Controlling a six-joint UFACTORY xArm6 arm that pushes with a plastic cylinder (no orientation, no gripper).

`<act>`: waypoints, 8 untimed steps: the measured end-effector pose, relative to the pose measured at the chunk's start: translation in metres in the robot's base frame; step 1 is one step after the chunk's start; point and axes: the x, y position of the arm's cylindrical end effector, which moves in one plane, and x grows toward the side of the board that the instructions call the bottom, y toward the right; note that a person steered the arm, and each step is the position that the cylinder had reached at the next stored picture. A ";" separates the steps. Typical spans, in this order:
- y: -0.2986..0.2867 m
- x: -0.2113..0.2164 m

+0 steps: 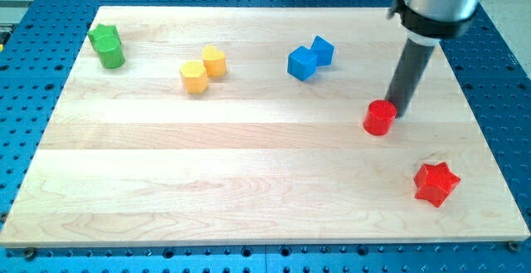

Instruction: Place the red blocks vertical to each other

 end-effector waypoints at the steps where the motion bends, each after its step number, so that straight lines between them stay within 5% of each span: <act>1: -0.042 -0.020; 2: -0.064 -0.005; 3: 0.001 0.006; 5: -0.011 -0.019; 6: -0.038 0.005; 8: 0.005 0.007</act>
